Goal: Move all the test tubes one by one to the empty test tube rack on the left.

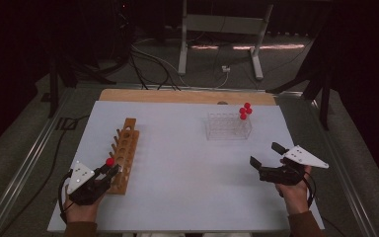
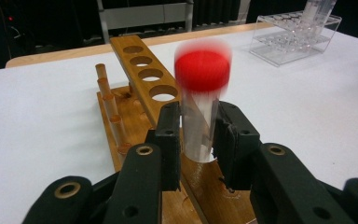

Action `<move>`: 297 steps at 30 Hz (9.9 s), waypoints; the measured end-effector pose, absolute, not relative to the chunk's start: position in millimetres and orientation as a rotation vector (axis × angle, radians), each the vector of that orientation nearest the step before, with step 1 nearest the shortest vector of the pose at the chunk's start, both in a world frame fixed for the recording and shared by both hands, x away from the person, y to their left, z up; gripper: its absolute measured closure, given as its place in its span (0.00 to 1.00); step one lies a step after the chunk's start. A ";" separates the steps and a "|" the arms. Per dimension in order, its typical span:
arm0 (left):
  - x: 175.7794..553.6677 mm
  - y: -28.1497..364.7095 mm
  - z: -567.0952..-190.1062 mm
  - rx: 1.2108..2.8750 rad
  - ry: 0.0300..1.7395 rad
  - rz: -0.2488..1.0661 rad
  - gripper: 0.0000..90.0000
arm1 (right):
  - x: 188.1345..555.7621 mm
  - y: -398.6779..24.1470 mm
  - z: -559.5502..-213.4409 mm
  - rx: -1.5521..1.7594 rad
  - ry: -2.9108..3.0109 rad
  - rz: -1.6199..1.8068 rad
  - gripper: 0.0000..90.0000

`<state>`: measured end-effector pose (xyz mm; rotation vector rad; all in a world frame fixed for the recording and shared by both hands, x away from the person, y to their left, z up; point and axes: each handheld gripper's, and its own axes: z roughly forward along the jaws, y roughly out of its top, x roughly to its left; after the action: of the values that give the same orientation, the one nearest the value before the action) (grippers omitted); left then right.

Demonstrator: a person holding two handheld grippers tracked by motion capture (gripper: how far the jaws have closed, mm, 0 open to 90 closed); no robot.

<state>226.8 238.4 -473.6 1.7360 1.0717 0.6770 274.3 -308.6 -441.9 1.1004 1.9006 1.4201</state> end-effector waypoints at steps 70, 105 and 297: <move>241.1 173.9 -440.4 1.610 0.942 0.624 0.01 | 391.3 -274.6 -454.1 1.287 1.859 1.232 0.41; 240.6 174.0 -442.5 1.606 0.958 0.621 0.01 | 404.0 -270.2 -457.8 1.306 1.780 1.216 0.83; 266.5 225.9 -437.0 1.705 1.210 0.613 0.77 | 297.8 -256.0 -442.9 0.958 2.151 1.495 0.03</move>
<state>266.5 225.9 -437.0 1.7049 1.2100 0.6134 297.8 -256.0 -442.9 0.9577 2.1512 1.4955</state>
